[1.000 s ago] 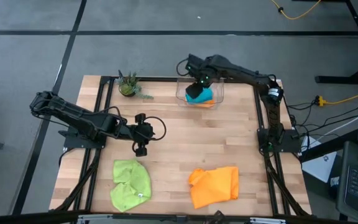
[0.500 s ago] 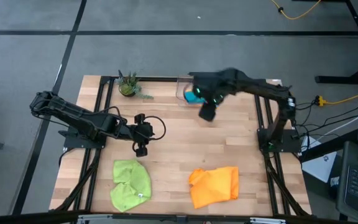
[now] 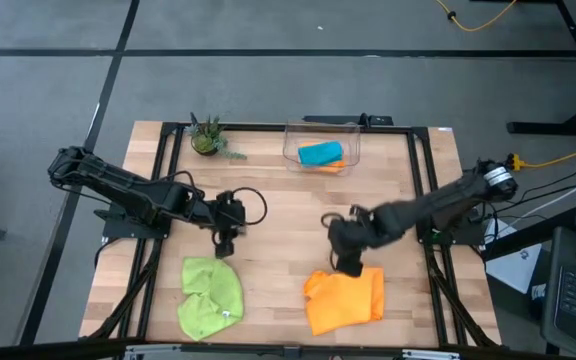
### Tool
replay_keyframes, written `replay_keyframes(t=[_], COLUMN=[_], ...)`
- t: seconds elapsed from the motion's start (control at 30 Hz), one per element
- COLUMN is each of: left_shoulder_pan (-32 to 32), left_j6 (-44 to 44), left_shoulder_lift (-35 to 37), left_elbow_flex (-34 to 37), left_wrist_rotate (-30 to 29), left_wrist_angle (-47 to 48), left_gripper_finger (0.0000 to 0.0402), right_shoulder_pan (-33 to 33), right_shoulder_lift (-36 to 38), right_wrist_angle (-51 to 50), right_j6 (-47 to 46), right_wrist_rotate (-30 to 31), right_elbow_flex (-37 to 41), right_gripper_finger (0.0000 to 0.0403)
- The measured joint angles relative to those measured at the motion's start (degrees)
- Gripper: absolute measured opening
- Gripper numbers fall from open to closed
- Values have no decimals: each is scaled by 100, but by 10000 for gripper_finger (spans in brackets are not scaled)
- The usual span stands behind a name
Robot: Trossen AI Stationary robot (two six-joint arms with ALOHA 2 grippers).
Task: Fold microfiber towels
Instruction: Adjust the green towel on the table
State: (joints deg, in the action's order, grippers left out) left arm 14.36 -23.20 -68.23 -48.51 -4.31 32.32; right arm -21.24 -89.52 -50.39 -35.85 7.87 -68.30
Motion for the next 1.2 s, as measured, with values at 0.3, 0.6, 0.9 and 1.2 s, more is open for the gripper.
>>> replay_keyframes(t=[0.3,0.6,0.9,1.2], left_shoulder_pan=[945,1996,1044,-893], left_j6=[-2247,-4038,-1880,-460], left_shoulder_lift=[-73,-1229,-2654,-2851], left_elbow_flex=[52,693,602,242], left_wrist_rotate=[1466,1847,730,-1021], left_wrist_angle=[1148,499,-1853,-2757], left_gripper_finger=[80,80,80,80], right_shoulder_pan=[-526,-522,-527,-1017], right_shoulder_lift=[0,4,4,4], right_wrist_angle=[2493,2710,2746,2744], right_j6=[-557,-288,-401,-441], right_wrist_rotate=[1504,1754,1700,439], right_elbow_flex=[1063,1161,1161,1161], right_gripper_finger=[159,159,159,159])
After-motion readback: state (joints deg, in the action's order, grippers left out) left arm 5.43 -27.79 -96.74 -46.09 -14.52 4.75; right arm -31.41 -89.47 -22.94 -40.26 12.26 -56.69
